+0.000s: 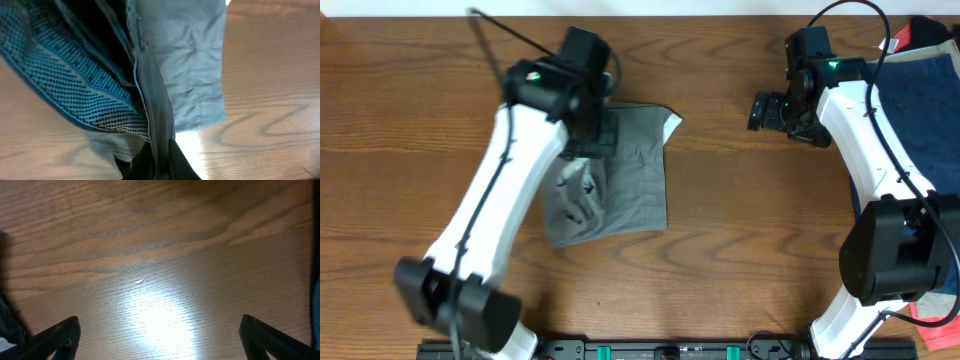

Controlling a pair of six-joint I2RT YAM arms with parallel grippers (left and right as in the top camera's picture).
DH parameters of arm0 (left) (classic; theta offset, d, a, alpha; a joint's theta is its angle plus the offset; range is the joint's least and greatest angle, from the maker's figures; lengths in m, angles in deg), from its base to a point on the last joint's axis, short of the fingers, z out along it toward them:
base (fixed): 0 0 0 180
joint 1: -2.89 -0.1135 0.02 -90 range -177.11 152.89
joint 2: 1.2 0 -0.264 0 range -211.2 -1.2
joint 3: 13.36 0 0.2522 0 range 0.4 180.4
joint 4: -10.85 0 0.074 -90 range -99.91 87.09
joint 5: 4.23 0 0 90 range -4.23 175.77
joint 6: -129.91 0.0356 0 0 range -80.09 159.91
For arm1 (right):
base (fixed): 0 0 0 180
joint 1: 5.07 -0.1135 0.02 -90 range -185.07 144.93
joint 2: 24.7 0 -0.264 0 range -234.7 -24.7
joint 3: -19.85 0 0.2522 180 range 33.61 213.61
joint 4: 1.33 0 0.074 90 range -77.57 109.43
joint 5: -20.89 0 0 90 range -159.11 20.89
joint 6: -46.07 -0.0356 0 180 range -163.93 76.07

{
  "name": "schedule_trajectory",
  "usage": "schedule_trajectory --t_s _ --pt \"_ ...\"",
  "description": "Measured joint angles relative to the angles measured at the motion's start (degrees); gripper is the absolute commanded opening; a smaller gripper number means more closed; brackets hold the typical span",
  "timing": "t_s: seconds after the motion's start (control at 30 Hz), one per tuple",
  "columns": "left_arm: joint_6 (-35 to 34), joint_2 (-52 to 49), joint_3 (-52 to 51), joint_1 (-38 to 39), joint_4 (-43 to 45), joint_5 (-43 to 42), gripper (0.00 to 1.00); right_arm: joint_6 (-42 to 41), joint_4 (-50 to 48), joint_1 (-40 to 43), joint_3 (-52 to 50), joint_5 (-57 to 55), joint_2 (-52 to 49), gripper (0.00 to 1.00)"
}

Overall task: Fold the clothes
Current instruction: 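Lift the left edge and fold it rightward over the shorts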

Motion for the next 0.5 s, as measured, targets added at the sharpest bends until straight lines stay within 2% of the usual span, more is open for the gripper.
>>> schedule_trajectory --t_s 0.33,0.37,0.4,0.43,0.5 --pt "-0.02 -10.67 0.00 3.74 4.26 -1.66 0.07 0.00 0.00 0.00 0.00 0.00 0.00 0.99" --pt "-0.04 -11.67 0.00 3.72 4.55 -1.84 0.14 0.00 0.00 0.00 0.00 0.02 0.00 0.99" --pt "-0.04 -12.70 0.00 3.72 4.96 -1.88 0.32 0.00 0.00 0.00 0.00 0.02 0.00 0.99" --pt "0.00 -13.46 0.00 3.72 5.33 -2.05 0.37 0.00 0.00 0.00 0.00 0.02 0.00 0.99" --pt "-0.33 -15.30 -0.02 3.74 5.95 -2.25 0.42 0.00 0.00 0.00 0.00 0.02 0.00 0.99"
